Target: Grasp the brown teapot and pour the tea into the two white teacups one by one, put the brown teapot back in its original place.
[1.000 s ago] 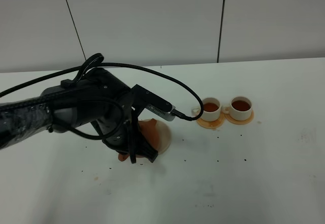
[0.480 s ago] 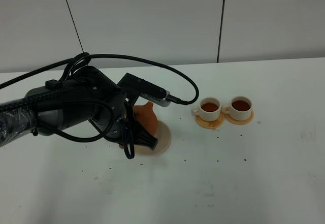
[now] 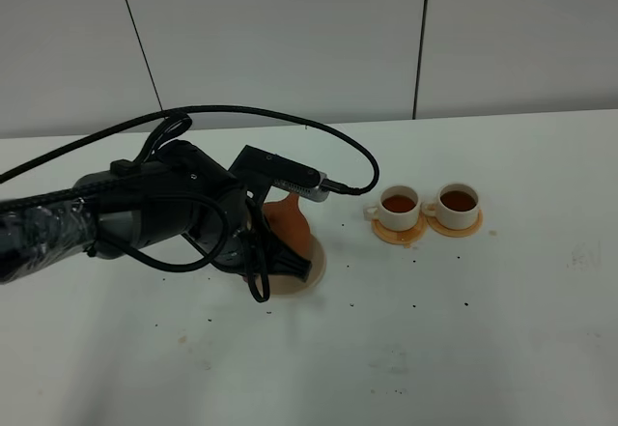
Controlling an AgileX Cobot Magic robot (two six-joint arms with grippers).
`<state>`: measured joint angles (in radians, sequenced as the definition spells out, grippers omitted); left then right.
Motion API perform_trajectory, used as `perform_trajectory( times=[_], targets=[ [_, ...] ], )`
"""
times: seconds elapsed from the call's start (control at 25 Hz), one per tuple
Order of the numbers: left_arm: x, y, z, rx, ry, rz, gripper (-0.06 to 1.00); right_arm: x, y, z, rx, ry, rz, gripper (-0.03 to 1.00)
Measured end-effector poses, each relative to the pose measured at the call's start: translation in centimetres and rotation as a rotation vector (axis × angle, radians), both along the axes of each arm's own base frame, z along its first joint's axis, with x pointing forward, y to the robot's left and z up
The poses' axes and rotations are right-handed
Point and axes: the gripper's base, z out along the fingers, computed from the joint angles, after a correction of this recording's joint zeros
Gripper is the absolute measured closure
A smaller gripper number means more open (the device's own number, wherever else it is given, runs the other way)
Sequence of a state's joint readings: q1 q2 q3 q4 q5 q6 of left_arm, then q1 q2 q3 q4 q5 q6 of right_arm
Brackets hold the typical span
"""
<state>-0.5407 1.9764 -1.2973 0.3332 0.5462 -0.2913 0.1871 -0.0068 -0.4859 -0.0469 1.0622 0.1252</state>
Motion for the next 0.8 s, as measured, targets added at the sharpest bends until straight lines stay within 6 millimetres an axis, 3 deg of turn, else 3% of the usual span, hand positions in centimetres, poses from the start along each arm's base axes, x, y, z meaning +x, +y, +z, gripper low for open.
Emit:
perform_trajectory(
  times=[0.8],
  targets=[
    [0.03, -0.04, -0.74, 0.028, 0.063, 0.008, 0.78, 0.00, 0.00, 0.00, 0.000, 0.000, 0.000, 0.73]
  ],
)
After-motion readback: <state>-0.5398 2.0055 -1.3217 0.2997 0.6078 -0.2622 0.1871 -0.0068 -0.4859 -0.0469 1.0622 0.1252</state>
